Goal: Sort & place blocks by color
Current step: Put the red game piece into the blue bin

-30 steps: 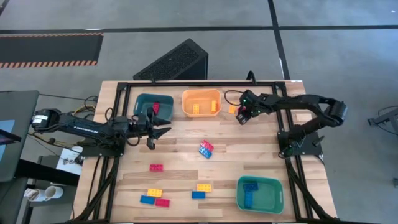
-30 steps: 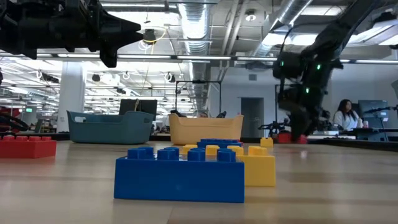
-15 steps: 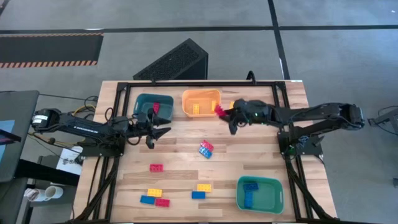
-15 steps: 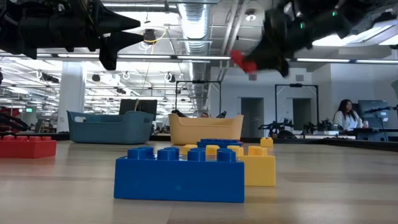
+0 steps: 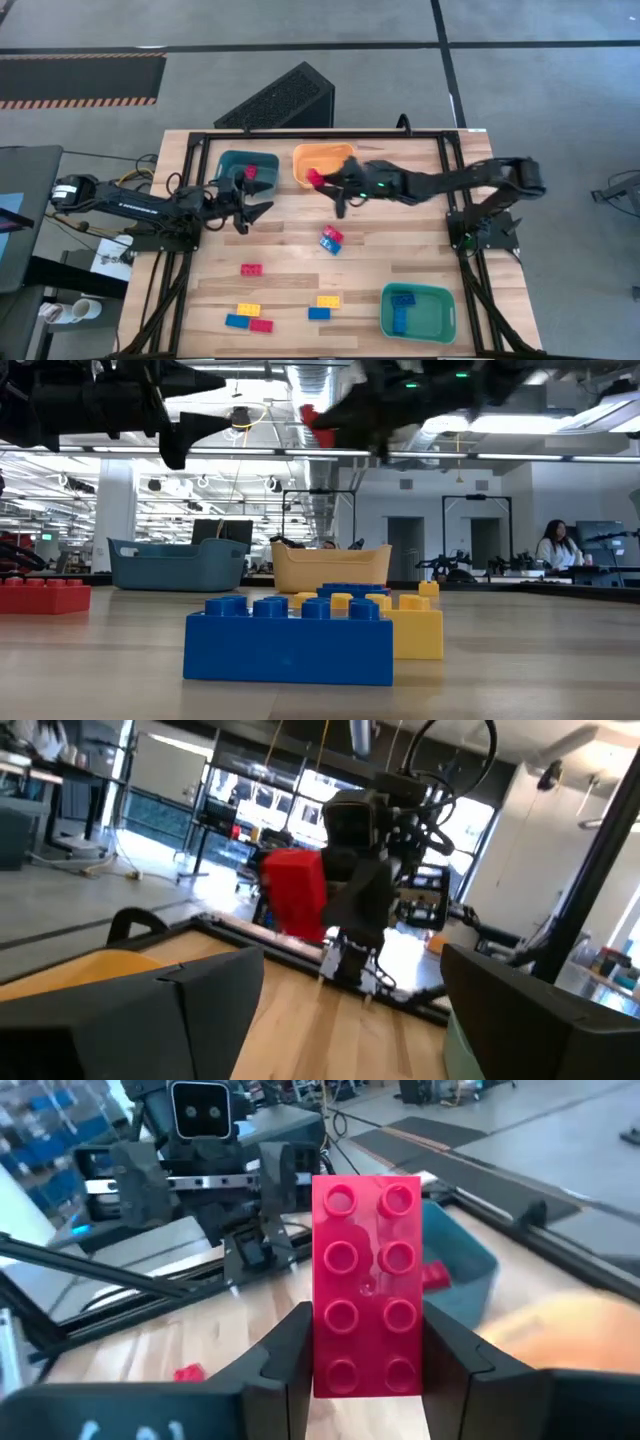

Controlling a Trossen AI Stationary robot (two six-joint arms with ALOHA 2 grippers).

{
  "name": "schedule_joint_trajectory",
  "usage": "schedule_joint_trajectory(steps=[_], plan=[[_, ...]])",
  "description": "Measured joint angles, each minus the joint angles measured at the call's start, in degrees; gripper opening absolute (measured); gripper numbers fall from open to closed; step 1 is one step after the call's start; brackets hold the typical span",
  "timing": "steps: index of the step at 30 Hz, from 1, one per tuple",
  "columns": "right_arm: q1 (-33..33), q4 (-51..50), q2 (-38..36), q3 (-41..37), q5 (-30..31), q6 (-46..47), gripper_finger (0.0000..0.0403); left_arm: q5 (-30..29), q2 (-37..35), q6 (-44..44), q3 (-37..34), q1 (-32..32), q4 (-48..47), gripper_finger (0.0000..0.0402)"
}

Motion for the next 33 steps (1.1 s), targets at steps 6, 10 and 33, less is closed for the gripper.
schedule_joint_trajectory(steps=[6, 10, 33], plan=[[-4.0, -8.2, 12.5, 15.5, -2.3, -3.0, 0.0144, 0.6, 0.0, 0.0, 0.0, -0.1, 3.7, 0.0289], [-7.1, -9.2, 20.3, 23.8, -7.1, -2.0, 0.0142, 1.2, 0.0, 0.2, 0.0, -0.2, 4.0, 0.0289], [-10.5, -20.8, 42.5, 52.0, -19.6, 1.7, 0.0219, 1.6, 0.0, 0.7, 0.0, -0.2, 2.3, 0.0288]])
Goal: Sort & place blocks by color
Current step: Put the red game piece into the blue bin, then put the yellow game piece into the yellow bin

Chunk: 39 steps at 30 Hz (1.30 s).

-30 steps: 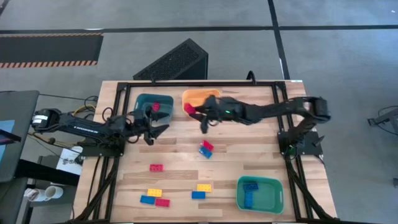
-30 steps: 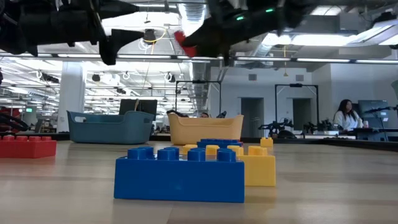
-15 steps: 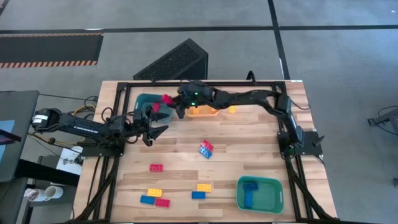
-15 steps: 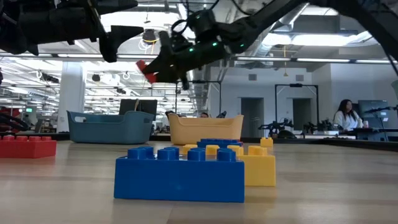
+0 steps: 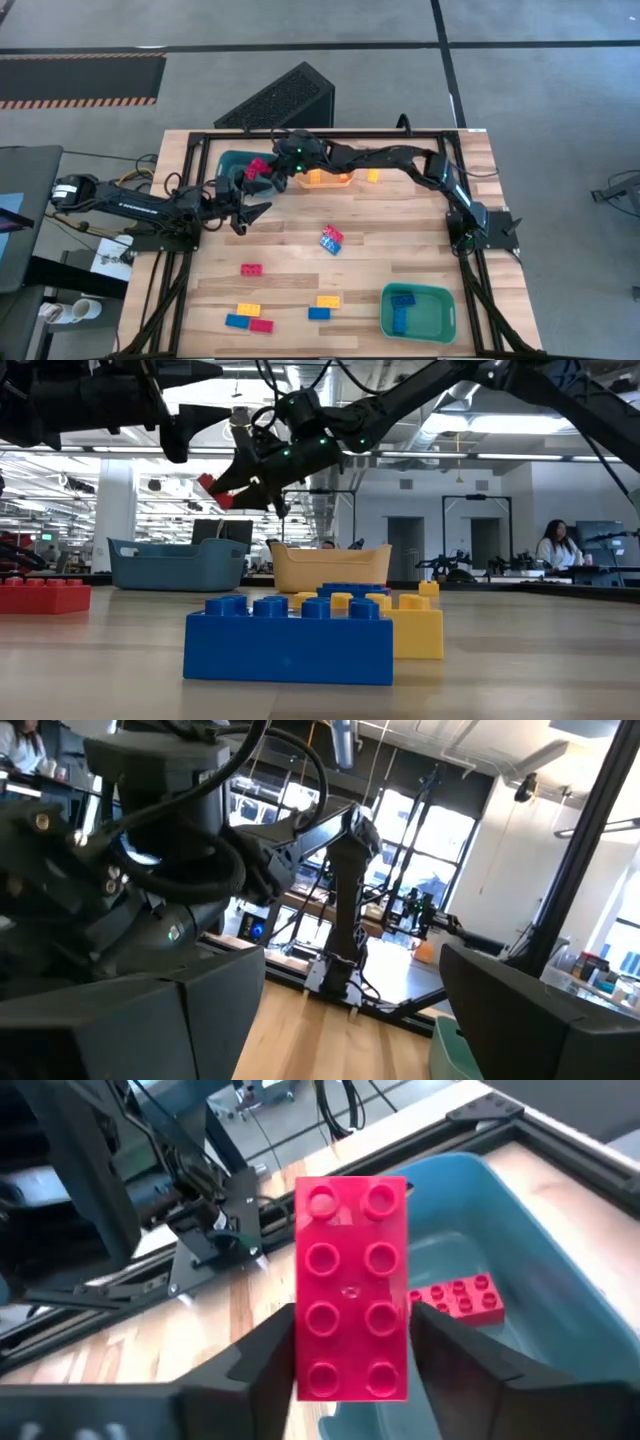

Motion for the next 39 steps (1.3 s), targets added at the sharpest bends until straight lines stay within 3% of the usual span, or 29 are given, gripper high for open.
schedule_joint_trajectory(steps=[6, 13, 19, 24, 27, 33, 36, 39], plan=[[-0.4, -4.2, -1.6, 0.0, 0.0, -1.0, 0.0269, 0.0, 0.0, 0.0, 0.0, 0.0, -0.1, 0.0288], [-0.5, -12.9, -5.9, 0.0, 0.1, -4.2, 0.0276, 0.0, 0.0, -0.3, 0.0, 0.0, -0.1, 0.0288], [2.8, -27.5, -14.0, -1.9, 2.6, -10.0, 0.0276, 2.7, 0.0, -0.7, 0.0, 0.0, -0.6, 0.0288], [6.5, -27.5, -24.4, -15.4, 11.4, -10.1, 0.0276, 4.7, 0.0, -0.9, 0.0, -0.4, -2.8, 0.0288], [8.0, -19.8, -33.3, -28.6, 13.5, -7.4, 0.0276, 4.4, 0.0, -0.5, 0.0, -1.5, -4.7, 0.0288], [14.0, 4.9, -50.2, -55.2, 14.3, -1.3, 0.0276, 2.7, 0.0, 2.2, 1.8, -5.2, -9.6, 0.0288], [17.7, 12.9, -55.7, -63.2, 18.2, -1.1, 0.0276, 0.6, 0.0, 3.2, 4.1, -7.3, -15.3, 0.0288], [21.0, 14.4, -59.2, -66.8, 22.0, -1.7, 0.0276, -0.5, 0.0, 2.9, 7.0, -9.5, -23.3, 0.0288]])
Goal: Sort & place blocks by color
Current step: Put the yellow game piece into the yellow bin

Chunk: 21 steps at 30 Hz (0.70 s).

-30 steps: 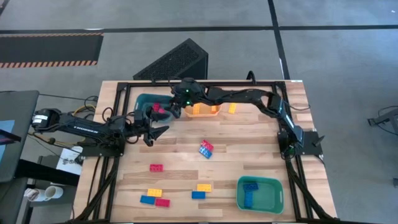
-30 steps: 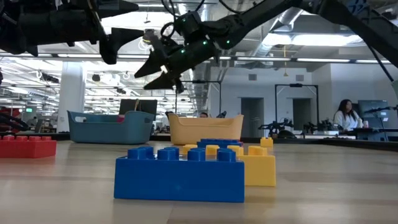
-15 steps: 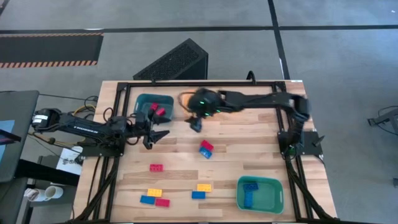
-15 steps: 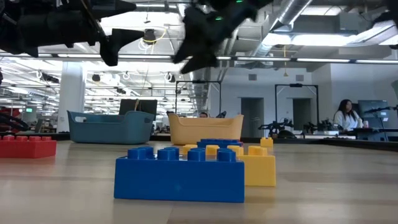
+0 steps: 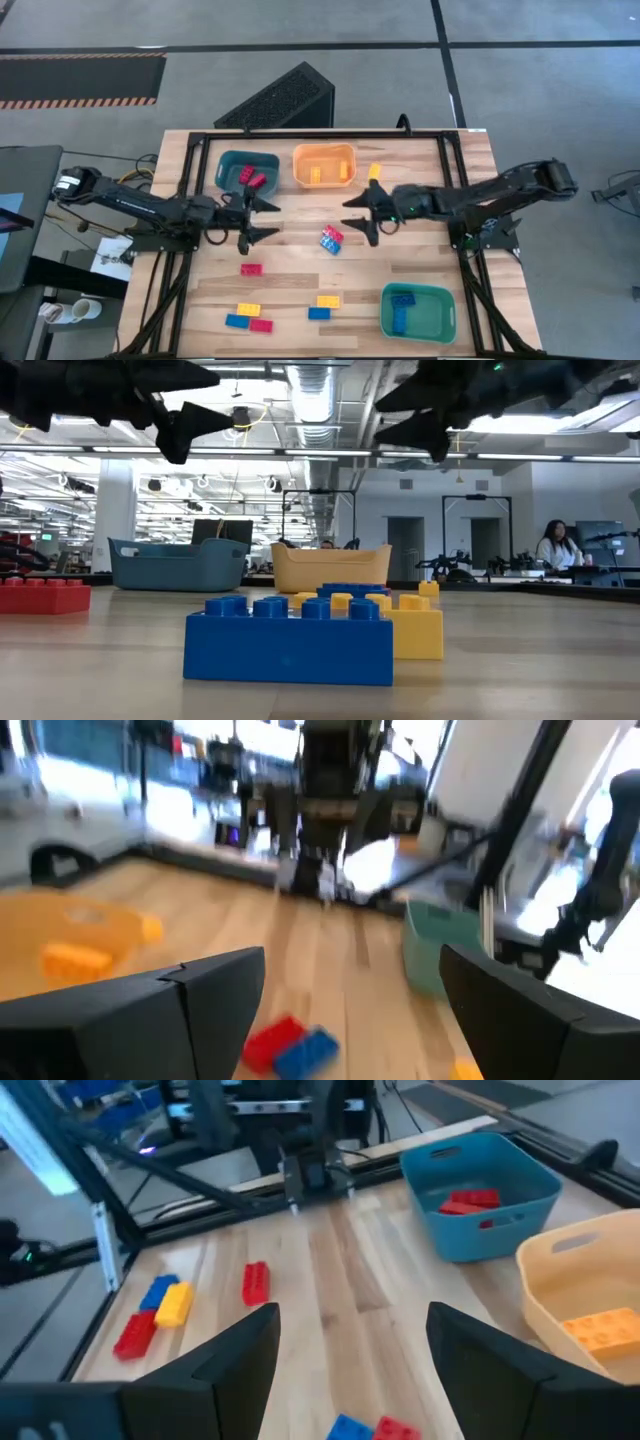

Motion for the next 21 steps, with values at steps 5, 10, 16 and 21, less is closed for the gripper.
schedule_joint_trajectory(steps=[5, 10, 16, 21], plan=[[3.8, -0.5, -2.5, -1.2, 4.7, -2.7, 0.0276, 0.0, 0.0, -4.5, 6.0, -3.9, -18.8, 0.0288], [5.8, -0.4, -2.5, -1.2, 6.7, -4.1, 0.0276, -1.1, 5.0, -12.1, 13.9, -10.7, -39.3, 0.0288], [6.4, 0.4, -1.6, -1.2, 7.0, -3.7, 0.0276, 3.4, 19.6, -18.3, 25.0, -19.5, -49.3, 0.0288], [6.4, 0.5, -1.7, -1.2, 7.0, -2.7, 0.0276, 7.9, 29.8, -21.7, 34.0, -23.9, -58.6, 0.0288]])
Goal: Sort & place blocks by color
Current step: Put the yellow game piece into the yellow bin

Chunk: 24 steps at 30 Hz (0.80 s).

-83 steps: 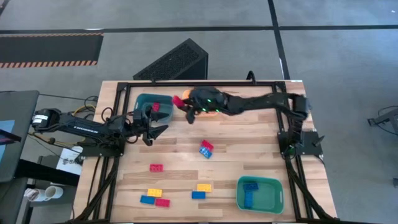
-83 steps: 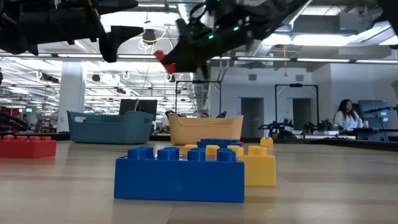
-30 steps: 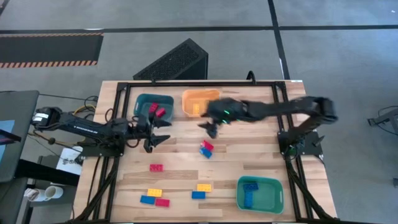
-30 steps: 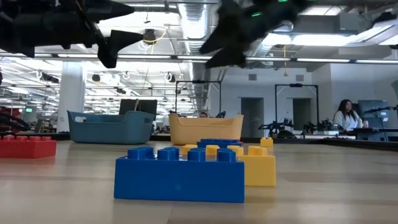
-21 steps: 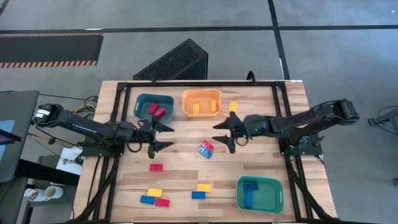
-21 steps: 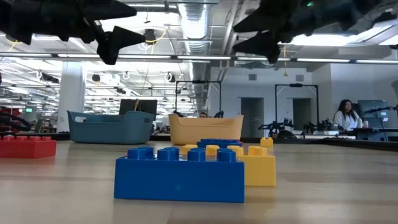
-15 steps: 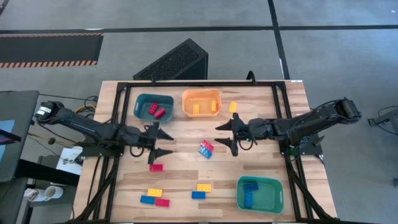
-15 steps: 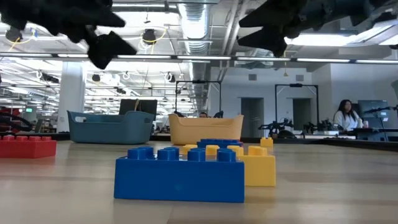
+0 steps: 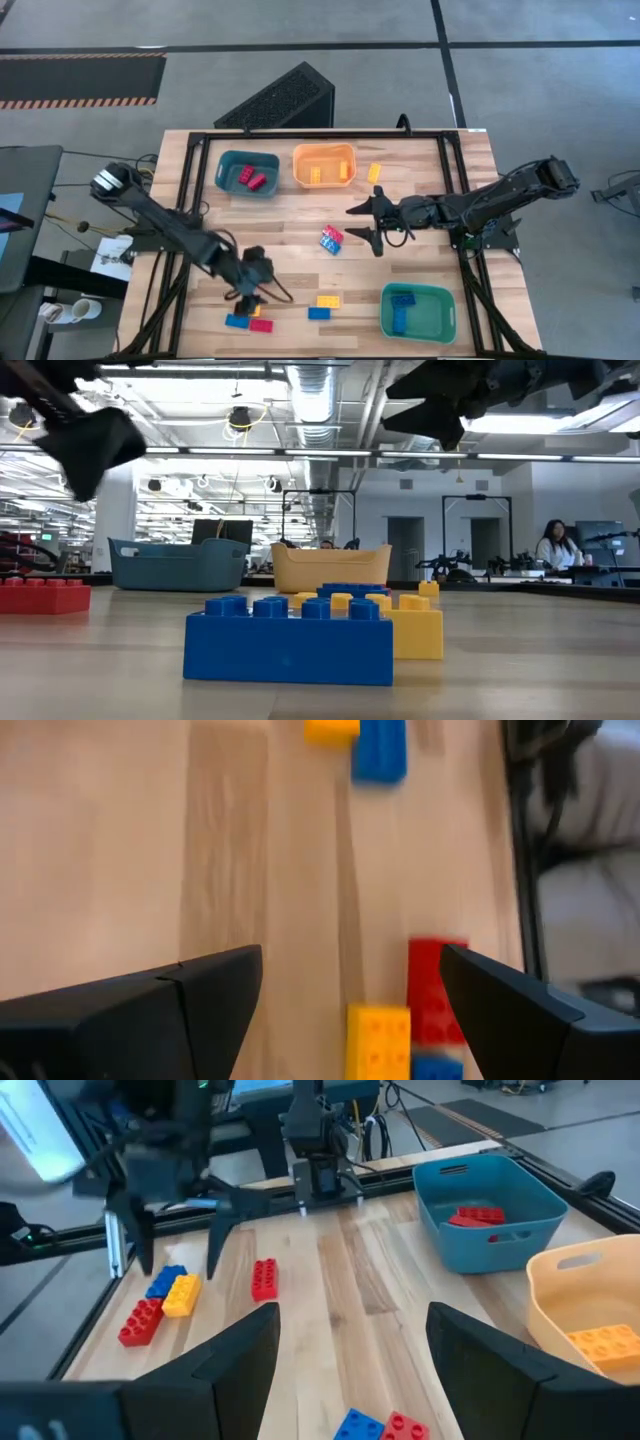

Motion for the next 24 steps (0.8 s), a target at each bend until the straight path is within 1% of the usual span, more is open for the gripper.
schedule_joint_trajectory(steps=[4, 6, 8, 10, 14, 19, 21, 24], plan=[[0.6, 0.1, 0.0, 0.0, 0.0, 0.0, 0.0276, 0.8, 6.0, -2.9, 4.5, -3.0, -8.2, 0.0288], [0.9, 0.4, 0.0, 0.0, 0.0, 0.1, 0.0276, 1.9, 8.2, -5.0, 5.1, -4.3, -11.9, 0.0288], [1.2, 0.9, 0.0, 0.0, 0.0, 0.2, 0.0276, 4.0, 10.1, -7.0, 5.1, -5.1, -14.2, 0.0288], [1.5, 2.0, 0.0, 0.0, 0.0, 0.1, 0.0276, 5.0, 11.4, -8.0, 5.1, -5.6, -15.8, 0.0288], [1.5, 2.3, 0.0, 0.0, 0.0, 0.1, 0.0276, 3.2, 12.4, -8.2, 5.1, -5.9, -17.1, 0.0288], [1.5, 2.4, 0.0, 0.0, 0.0, 0.1, 0.0276, -2.0, 12.1, -7.9, 5.1, -5.7, -19.0, 0.0288], [1.5, 2.4, 0.0, 0.0, 0.0, 0.1, 0.0276, -2.0, 12.1, -7.9, 5.1, -5.4, -19.4, 0.0288], [1.5, 2.3, 0.0, 0.0, 0.0, 0.1, 0.0276, 0.3, 12.1, -7.6, 5.1, -5.1, -18.5, 0.0288]])
